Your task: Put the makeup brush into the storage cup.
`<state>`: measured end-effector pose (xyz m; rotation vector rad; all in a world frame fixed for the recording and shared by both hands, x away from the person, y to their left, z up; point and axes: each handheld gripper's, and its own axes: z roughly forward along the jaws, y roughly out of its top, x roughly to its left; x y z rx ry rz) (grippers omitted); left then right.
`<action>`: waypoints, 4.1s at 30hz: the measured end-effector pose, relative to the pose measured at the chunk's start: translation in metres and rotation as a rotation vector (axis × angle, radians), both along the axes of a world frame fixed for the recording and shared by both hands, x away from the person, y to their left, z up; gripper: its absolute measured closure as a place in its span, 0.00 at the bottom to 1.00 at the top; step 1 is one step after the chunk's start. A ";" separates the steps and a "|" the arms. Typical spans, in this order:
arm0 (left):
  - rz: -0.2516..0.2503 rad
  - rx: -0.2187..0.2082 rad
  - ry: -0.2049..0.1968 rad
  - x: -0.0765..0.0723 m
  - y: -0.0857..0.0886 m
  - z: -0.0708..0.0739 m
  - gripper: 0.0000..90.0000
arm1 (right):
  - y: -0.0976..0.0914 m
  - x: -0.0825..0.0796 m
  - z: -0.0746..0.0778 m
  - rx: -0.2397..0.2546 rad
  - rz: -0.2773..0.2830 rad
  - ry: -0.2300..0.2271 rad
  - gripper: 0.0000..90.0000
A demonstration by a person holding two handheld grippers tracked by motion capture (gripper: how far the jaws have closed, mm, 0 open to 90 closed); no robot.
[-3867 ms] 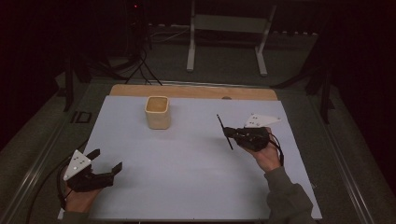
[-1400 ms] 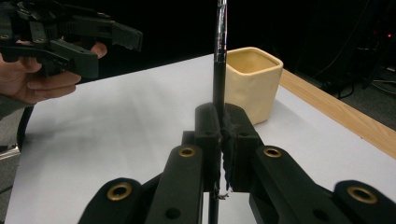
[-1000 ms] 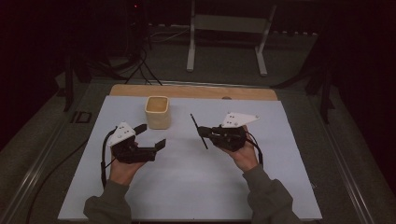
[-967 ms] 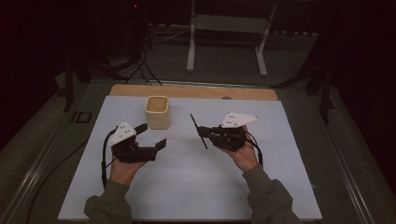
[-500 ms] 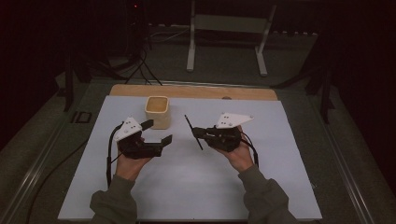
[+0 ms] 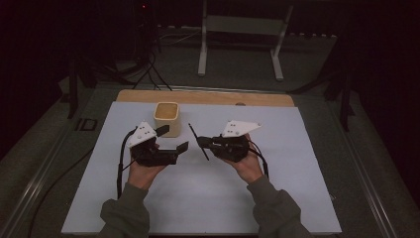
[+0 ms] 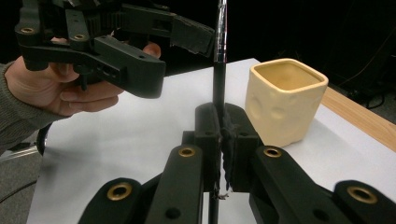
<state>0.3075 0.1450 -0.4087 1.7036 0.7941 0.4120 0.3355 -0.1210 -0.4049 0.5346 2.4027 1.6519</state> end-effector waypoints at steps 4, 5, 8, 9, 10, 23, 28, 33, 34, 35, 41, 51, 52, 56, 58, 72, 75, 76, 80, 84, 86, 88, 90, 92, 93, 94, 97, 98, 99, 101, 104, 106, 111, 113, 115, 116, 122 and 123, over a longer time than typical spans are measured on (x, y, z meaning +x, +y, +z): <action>-0.007 -0.010 0.000 0.001 -0.003 0.002 0.13 | 0.003 0.000 -0.001 0.000 0.006 -0.001 0.95; -0.010 -0.010 -0.001 0.001 -0.003 0.002 0.13 | 0.004 0.000 -0.001 0.000 0.008 -0.002 0.95; -0.018 -0.015 -0.001 0.002 -0.006 0.003 0.14 | 0.006 -0.001 -0.001 0.001 0.011 0.002 0.95; -0.020 -0.013 -0.002 0.002 -0.007 0.003 0.14 | 0.007 -0.001 -0.001 0.001 0.013 0.001 0.95; -0.021 -0.014 -0.002 0.002 -0.007 0.003 0.14 | 0.008 -0.001 -0.001 0.002 0.014 0.000 0.95; -0.057 -0.045 0.013 0.005 -0.013 0.006 0.17 | 0.015 -0.002 -0.002 0.006 0.025 -0.002 0.95; -0.063 -0.052 0.008 0.005 -0.016 0.006 0.21 | 0.017 -0.002 -0.002 0.002 0.027 -0.001 0.95; -0.072 -0.069 -0.007 0.003 -0.014 0.008 0.25 | 0.018 -0.002 -0.002 0.006 0.025 -0.004 0.95; -0.073 -0.073 -0.008 0.003 -0.014 0.008 0.25 | 0.018 -0.002 -0.002 0.007 0.026 -0.005 0.95; -0.073 -0.073 -0.008 0.003 -0.014 0.008 0.27 | 0.018 -0.002 -0.002 0.007 0.026 -0.005 0.95; -0.088 -0.087 -0.005 0.002 -0.011 0.008 0.44 | 0.017 -0.002 -0.001 0.011 0.022 -0.004 0.95; -0.122 -0.141 0.021 0.003 -0.011 0.004 0.91 | 0.018 -0.002 -0.001 0.013 0.025 -0.008 0.95; -0.131 -0.156 0.032 0.003 -0.011 0.005 0.94 | 0.018 -0.002 -0.001 0.011 0.024 -0.008 0.95; -0.135 -0.154 0.039 0.003 -0.012 0.005 0.95 | 0.018 -0.001 -0.002 0.011 0.038 0.011 0.73; -0.124 -0.149 0.037 0.003 -0.011 0.005 0.95 | 0.019 0.000 -0.004 0.000 0.027 0.038 0.48; -0.073 -0.129 0.018 0.003 -0.004 0.008 0.95 | 0.021 0.002 -0.010 -0.091 -0.063 0.040 0.16; -0.063 -0.124 0.013 0.003 -0.003 0.010 0.95 | 0.020 0.001 -0.011 -0.103 -0.067 0.048 0.14; -0.061 -0.122 0.011 0.003 -0.003 0.010 0.95 | 0.020 0.001 -0.011 -0.105 -0.067 0.049 0.13; -0.054 -0.123 0.007 0.004 -0.001 0.012 0.95 | 0.019 0.001 -0.011 -0.119 -0.066 0.051 0.12; -0.048 -0.118 0.001 0.004 0.002 0.014 0.95 | 0.016 0.000 -0.011 -0.127 -0.073 0.048 0.12; -0.043 -0.118 -0.001 0.004 0.002 0.015 0.95 | 0.015 0.000 -0.012 -0.140 -0.086 0.045 0.12; -0.040 -0.118 -0.001 0.004 0.003 0.015 0.95 | 0.015 -0.001 -0.012 -0.147 -0.091 0.043 0.12; -0.038 -0.119 0.000 0.004 0.003 0.015 0.95 | 0.014 -0.001 -0.012 -0.148 -0.092 0.042 0.12; -0.033 -0.118 -0.001 0.005 0.004 0.015 0.95 | 0.012 -0.002 -0.012 -0.150 -0.097 0.039 0.12; -0.033 -0.118 -0.001 0.005 0.005 0.016 0.95 | 0.012 -0.002 -0.012 -0.152 -0.099 0.036 0.12; -0.031 -0.118 -0.002 0.005 0.005 0.016 0.95 | 0.011 -0.002 -0.012 -0.152 -0.104 0.036 0.12; -0.027 -0.115 -0.005 0.005 0.006 0.017 0.95 | 0.009 -0.002 -0.012 -0.154 -0.111 0.039 0.12; -0.025 -0.114 -0.006 0.005 0.007 0.018 0.95 | 0.008 -0.002 -0.013 -0.155 -0.111 0.038 0.13; -0.022 -0.112 -0.009 0.006 0.007 0.019 0.95 | 0.007 -0.002 -0.013 -0.155 -0.115 0.041 0.12; -0.019 -0.112 -0.010 0.006 0.009 0.020 0.95 | 0.005 -0.002 -0.014 -0.152 -0.120 0.043 0.12; -0.012 -0.111 -0.013 0.007 0.010 0.021 0.95 | 0.003 -0.002 -0.014 -0.156 -0.126 0.044 0.12; -0.010 -0.107 -0.015 0.007 0.011 0.023 0.95 | 0.002 -0.002 -0.015 -0.157 -0.130 0.044 0.12; -0.005 -0.110 -0.020 0.008 0.012 0.025 0.95 | -0.002 -0.002 -0.015 -0.155 -0.139 0.044 0.12; -0.003 -0.108 -0.023 0.008 0.012 0.026 0.95 | -0.004 -0.003 -0.014 -0.153 -0.150 0.036 0.12; -0.001 -0.109 -0.025 0.009 0.012 0.027 0.95 | -0.005 -0.003 -0.014 -0.148 -0.152 0.036 0.12; 0.000 -0.108 -0.027 0.009 0.012 0.028 0.95 | -0.006 -0.003 -0.014 -0.145 -0.157 0.036 0.12; 0.016 -0.105 -0.035 0.010 0.016 0.030 0.95 | -0.010 -0.004 -0.014 -0.157 -0.167 0.033 0.12; 0.018 -0.105 -0.035 0.010 0.016 0.030 0.95 | -0.010 -0.004 -0.014 -0.157 -0.167 0.033 0.12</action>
